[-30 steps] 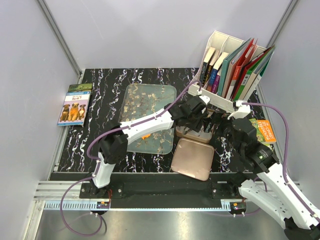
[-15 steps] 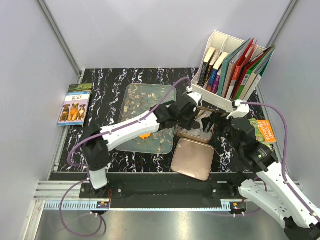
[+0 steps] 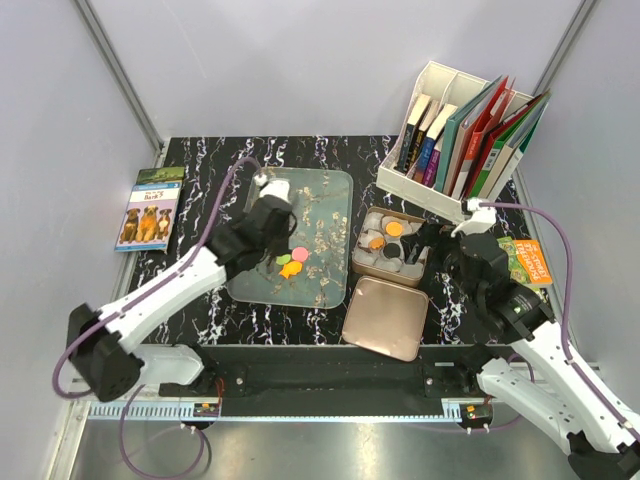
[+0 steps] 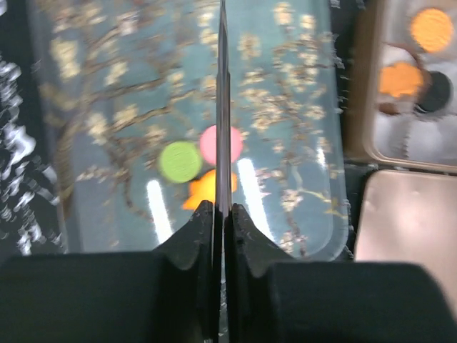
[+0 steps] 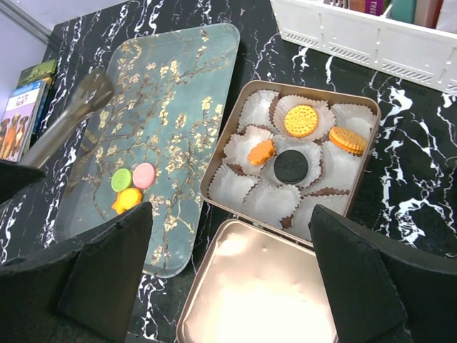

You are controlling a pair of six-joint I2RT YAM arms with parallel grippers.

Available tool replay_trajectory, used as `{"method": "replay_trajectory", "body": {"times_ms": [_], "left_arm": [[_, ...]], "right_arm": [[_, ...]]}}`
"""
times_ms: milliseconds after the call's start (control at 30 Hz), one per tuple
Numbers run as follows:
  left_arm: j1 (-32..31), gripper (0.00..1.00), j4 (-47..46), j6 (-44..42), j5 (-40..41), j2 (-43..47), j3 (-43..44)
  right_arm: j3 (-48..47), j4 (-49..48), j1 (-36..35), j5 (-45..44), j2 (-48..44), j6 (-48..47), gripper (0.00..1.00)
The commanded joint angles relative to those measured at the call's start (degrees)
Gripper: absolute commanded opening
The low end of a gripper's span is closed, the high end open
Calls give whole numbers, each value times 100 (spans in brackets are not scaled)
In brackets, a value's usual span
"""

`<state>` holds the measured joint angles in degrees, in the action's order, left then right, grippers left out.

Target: Pack the cookies

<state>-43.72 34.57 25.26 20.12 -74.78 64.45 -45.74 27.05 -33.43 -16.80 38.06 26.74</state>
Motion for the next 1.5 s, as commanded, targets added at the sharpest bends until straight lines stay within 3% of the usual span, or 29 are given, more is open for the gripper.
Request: {"method": "replay_trajectory", "body": {"times_ms": [0,167,367,500,633,800,1000,1133,1200,1300,1467], "left_arm": [[381,0,14,217,405,789,-406],[891,0,322,295,624,1299,-722],[2121,0,639,305,808,1125,-1039],[2832,0,106,-46,731,510,-996],[3220,0,-591,-495,127,-79,-715],[3633,0,-319,-610,-491,-1404,172],[4134,1,-178,-302,-799,-2145,323],[4451,2,-249,-319,-562,-2505,253],[4662,7,-249,-320,-561,-2734,279],[4794,30,-205,-320,-720,-2910,332],[4803,45,-240,-223,-667,-2709,200]], "right_arm": [[-23,-402,-23,203,96,147,100],[-23,-525,-14,344,245,191,100],[82,-805,-23,519,377,200,100],[197,-1078,-23,730,500,296,100],[188,-1219,-14,827,579,305,100],[232,-1263,-23,818,518,314,100],[364,-1167,-23,704,298,332,100],[355,-1070,-23,669,298,305,100],[329,-1053,-23,669,316,288,100],[293,-1017,-23,660,298,288,100],[293,-964,-14,590,254,235,100]]}}
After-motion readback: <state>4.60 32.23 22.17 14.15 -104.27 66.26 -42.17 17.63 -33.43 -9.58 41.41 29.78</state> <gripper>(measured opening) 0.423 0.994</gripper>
